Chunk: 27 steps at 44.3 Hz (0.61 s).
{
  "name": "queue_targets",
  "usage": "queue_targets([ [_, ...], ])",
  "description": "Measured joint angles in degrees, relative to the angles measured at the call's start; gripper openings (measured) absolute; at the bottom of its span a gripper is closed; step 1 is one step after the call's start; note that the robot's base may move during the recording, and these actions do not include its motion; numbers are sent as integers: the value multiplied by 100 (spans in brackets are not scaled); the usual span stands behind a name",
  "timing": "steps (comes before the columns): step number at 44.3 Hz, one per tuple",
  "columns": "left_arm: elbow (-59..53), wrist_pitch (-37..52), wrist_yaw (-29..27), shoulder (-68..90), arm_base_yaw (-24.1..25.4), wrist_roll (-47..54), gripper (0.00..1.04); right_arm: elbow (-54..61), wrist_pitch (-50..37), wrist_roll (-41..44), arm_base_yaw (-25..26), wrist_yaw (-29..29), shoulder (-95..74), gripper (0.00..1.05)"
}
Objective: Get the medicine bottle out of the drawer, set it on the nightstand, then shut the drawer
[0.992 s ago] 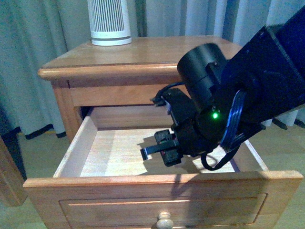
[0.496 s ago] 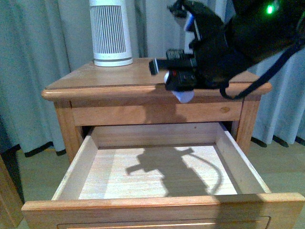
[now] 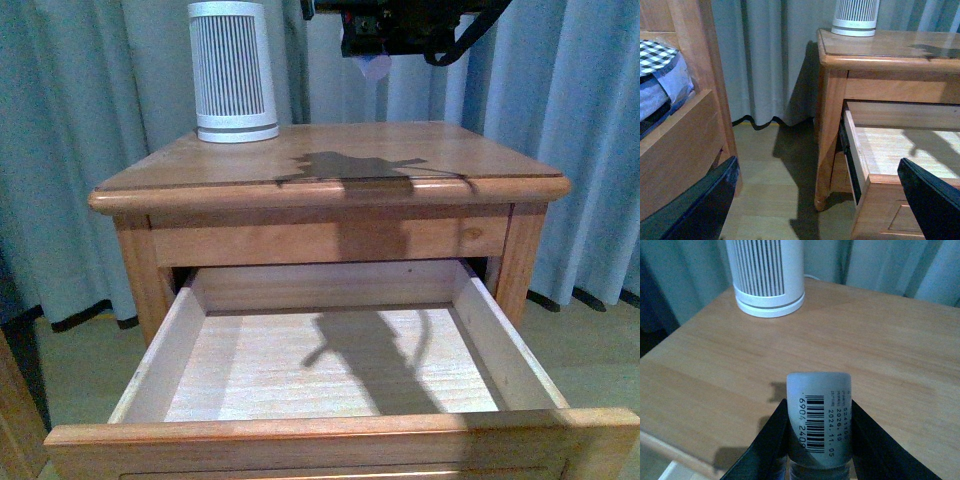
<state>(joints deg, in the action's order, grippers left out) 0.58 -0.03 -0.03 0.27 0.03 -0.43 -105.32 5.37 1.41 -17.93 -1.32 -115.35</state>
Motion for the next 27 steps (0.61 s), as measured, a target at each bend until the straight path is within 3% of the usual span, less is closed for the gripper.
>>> queue_targets([
  [19, 0, 0, 0, 0, 0, 0, 98, -2149, 249, 332, 2, 483, -1989, 31],
  [25, 0, 0, 0, 0, 0, 0, 98, -2277, 304, 385, -9, 603, -2243, 31],
  [27, 0, 0, 2, 0, 0, 0, 98, -2277, 306, 417, -11, 610, -2262, 36],
])
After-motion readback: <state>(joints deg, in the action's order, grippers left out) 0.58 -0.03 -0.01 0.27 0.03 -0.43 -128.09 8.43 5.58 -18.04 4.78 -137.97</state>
